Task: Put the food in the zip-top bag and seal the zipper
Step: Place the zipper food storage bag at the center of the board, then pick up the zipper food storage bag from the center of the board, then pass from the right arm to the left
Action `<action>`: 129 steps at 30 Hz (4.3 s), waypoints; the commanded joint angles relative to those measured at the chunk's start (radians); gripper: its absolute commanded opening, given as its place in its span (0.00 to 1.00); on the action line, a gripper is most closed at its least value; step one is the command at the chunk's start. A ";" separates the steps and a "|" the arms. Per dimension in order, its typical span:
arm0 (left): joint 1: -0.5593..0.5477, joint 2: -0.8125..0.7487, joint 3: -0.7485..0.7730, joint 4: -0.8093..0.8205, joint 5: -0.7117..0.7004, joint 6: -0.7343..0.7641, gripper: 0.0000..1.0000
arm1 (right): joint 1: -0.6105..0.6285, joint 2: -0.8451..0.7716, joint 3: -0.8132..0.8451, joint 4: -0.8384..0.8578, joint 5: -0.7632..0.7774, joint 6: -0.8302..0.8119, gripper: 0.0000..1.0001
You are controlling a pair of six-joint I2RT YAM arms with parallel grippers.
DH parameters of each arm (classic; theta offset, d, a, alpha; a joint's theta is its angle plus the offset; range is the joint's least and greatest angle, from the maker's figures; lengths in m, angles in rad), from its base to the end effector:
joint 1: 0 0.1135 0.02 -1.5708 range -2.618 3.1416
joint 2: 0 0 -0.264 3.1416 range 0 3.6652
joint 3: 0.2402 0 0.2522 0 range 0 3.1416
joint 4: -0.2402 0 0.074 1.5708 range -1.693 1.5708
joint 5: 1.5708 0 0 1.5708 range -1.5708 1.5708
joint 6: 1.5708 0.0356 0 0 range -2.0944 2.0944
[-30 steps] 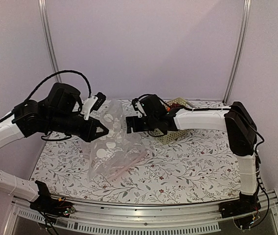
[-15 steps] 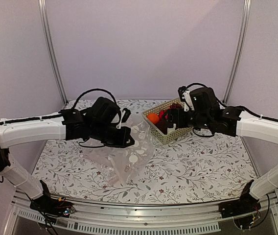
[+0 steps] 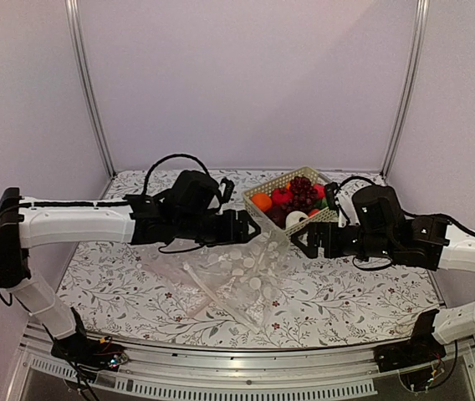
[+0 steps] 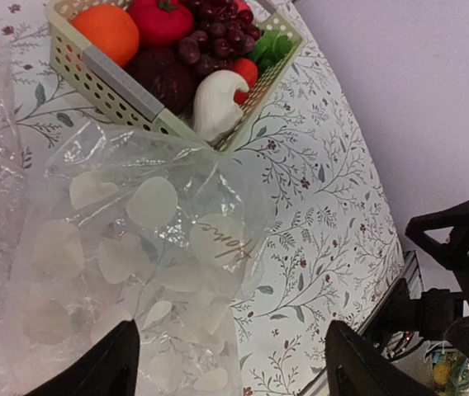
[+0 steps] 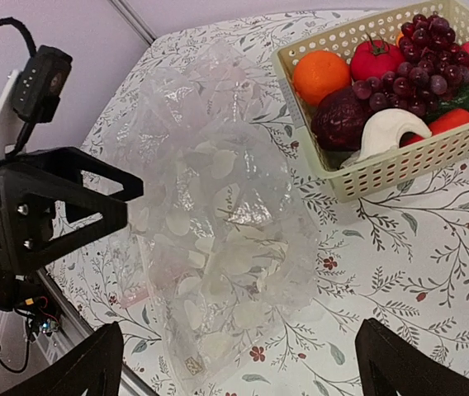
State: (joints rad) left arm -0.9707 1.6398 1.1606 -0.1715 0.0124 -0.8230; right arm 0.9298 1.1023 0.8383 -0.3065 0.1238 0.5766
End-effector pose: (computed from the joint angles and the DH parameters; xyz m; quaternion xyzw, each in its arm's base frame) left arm 0.2088 -0.3060 0.2508 0.0689 0.8934 -0.3504 0.2727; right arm 0.1500 0.1937 0.2840 -0.1247 0.8674 0.2878 0.3863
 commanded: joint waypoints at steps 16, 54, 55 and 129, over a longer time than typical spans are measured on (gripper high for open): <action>0.333 -0.436 -0.495 0.009 0.208 0.017 0.72 | 0.257 0.359 0.102 -0.040 0.040 0.113 0.88; 0.446 -0.665 -0.428 -0.158 0.371 0.307 0.73 | 0.209 0.619 0.358 -0.231 0.097 0.134 0.00; 0.446 -0.677 -0.407 -0.167 0.381 0.346 0.73 | 0.185 0.582 0.365 -0.232 0.049 0.113 0.00; -0.085 -0.833 -0.389 0.082 -0.295 1.436 0.52 | -0.168 0.269 0.555 -0.273 -0.934 0.126 0.00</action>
State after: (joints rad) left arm -1.0389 0.8322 0.7933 -0.0910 -0.2718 0.6266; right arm 0.7708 1.3922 1.4071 -0.6041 -0.8005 0.6914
